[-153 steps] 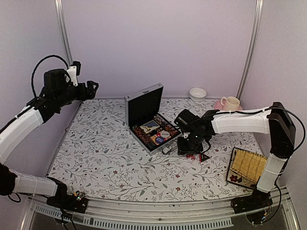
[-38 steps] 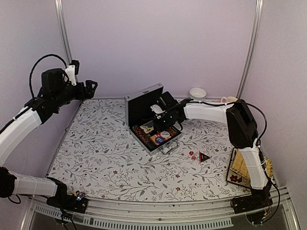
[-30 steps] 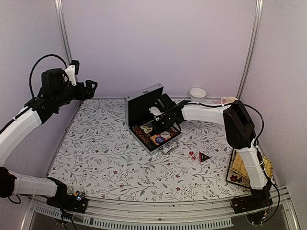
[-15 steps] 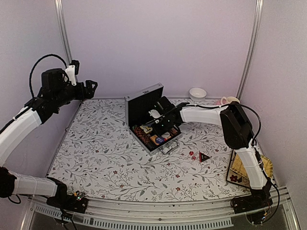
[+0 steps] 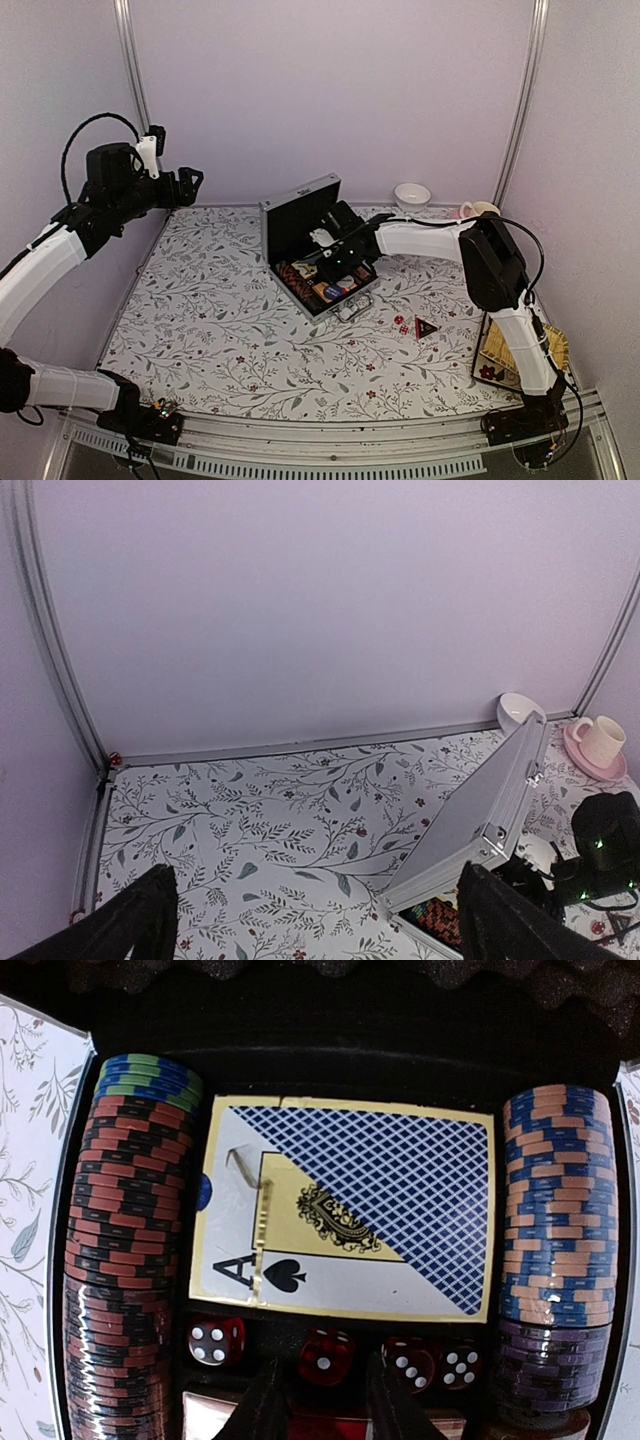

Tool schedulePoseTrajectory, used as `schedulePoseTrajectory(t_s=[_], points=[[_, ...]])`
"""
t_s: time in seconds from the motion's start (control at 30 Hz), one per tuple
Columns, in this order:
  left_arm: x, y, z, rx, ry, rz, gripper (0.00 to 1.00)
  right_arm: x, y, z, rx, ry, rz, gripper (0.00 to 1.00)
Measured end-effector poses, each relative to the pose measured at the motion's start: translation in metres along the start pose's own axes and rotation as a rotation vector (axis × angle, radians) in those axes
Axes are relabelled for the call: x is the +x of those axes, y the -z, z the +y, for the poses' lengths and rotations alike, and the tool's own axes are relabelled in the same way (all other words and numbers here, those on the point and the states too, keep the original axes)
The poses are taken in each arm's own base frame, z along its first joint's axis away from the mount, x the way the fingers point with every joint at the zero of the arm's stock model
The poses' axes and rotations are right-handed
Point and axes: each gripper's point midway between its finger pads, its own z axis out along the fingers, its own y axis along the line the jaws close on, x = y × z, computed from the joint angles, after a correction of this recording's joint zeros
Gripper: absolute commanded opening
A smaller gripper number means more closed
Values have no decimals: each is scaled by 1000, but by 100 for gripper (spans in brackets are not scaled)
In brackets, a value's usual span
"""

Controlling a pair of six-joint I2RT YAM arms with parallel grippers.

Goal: Pack up texas hold em set

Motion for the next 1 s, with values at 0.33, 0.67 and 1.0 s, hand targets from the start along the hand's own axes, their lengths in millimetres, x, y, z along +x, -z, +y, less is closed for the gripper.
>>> schedulePoseTrajectory(t_s=[0.33,0.67,1.0], points=[[0,0,0,0,0,1,97,-7,5,3,-12,-7,-7,33],[0,0,0,-1,0,1,97,-35,26,13,-67,-37,-79,26],[0,0,1,-4,-1,0,97,-33,24,23,-127,-106,-65,23]])
